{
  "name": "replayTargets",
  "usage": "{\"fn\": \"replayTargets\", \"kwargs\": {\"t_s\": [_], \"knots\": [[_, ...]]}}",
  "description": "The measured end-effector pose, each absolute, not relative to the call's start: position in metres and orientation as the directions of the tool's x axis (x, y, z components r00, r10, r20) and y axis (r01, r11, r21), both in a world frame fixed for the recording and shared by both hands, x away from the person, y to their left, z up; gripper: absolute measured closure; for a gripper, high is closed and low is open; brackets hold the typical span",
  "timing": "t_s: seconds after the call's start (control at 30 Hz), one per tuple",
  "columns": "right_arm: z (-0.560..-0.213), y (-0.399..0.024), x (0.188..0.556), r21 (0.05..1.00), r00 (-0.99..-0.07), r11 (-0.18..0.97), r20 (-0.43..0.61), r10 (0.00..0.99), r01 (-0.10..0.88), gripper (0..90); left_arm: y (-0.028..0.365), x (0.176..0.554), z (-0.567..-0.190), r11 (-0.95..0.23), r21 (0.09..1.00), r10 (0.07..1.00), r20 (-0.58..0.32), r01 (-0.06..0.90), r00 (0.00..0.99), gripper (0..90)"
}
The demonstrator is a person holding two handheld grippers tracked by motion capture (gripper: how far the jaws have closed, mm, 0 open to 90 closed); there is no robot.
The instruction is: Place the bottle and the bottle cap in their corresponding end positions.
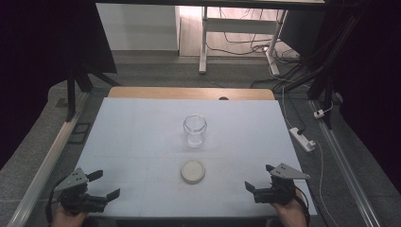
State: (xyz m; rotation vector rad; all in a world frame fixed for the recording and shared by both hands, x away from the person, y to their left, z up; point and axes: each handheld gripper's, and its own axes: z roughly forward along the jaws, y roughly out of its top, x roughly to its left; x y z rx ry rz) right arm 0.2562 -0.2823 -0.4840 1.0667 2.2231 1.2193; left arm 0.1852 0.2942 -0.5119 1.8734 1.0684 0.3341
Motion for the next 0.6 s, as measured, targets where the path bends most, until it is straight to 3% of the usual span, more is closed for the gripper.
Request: {"fn": "replayTargets", "kwargs": {"t_s": [0.33,0.6], "knots": [[-0.494,-0.295,0.243,0.794,-0.610,0.345,0.041,0.792,0.501,0.0,0.299,0.175,-0.519,-0.262,0.767,0.844,-0.113,0.585,0.525,0.0],[-0.496,-0.299,0.238,0.787,-0.601,0.338,0.052,0.798,0.516,0.0,0.301,0.176,-0.523,-0.257,0.744,0.851,-0.129,0.617,0.509,0.0]]}}
